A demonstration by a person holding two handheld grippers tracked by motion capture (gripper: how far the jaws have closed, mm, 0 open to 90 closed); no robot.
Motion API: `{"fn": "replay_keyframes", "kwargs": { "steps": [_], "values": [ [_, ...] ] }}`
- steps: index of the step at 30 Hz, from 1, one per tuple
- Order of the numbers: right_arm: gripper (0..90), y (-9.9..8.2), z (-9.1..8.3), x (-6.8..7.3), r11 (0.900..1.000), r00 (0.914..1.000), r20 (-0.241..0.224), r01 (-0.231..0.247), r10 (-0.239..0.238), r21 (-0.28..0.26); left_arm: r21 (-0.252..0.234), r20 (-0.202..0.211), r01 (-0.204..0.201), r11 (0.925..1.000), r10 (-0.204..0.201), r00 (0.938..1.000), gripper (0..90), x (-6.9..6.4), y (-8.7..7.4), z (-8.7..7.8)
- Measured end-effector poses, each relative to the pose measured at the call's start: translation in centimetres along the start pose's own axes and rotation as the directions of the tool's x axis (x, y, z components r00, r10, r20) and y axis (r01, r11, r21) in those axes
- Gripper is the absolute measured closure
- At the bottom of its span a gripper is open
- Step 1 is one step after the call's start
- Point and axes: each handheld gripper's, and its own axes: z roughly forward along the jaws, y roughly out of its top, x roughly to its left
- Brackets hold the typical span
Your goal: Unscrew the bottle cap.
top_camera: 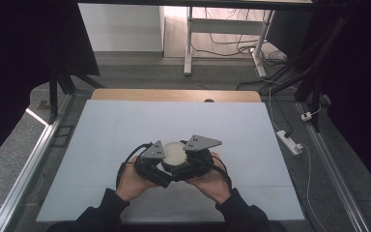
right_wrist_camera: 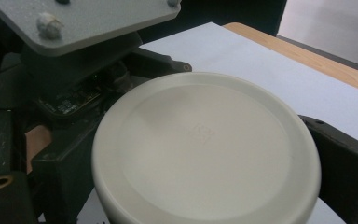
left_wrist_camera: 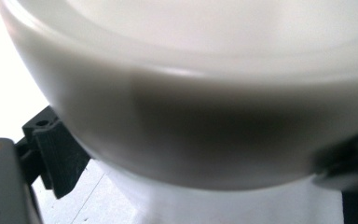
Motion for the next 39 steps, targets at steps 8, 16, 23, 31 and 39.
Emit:
{"fn": "replay_keyframes", "kwargs": {
  "steps": [8, 16, 23, 31, 39],
  "values": [
    [6.9, -0.2, -0.3, -1.5, 0.9998, 0.9869, -0.161, 0.016, -0.013, 0.016, 0.007, 0.091, -0.035, 0.9993, 0.035, 0.9952, 7.6, 0.3, -0.1, 0.1],
    [6.9, -0.4, -0.7, -2.7, 0.996, 0.9329, -0.352, 0.088, -0.077, 0.015, 0.0, 0.214, -0.099, 0.9951, 0.097, 0.972, 7.6, 0.2, -0.2, 0.1],
    [6.7, -0.5, -1.0, -2.7, 0.991, 0.8979, -0.423, 0.133, -0.123, -0.005, 0.006, 0.238, -0.136, 0.9906, 0.131, 0.9623, 7.5, 0.0, -0.1, 0.0],
    [0.0, 0.1, -1.3, -2.3, 0.9977, 0.968, -0.242, 0.065, -0.068, -0.018, -0.014, 0.131, -0.06, 0.9981, 0.061, 0.9895, 7.5, 0.6, -0.2, -0.4],
    [0.0, 0.4, -0.6, -0.7, 0.9994, 0.9987, -0.045, 0.022, -0.023, -0.027, 0.001, 0.005, -0.003, 1.0, 0.003, 1.0, 7.5, 0.5, -0.2, -0.5]
  ]
}}
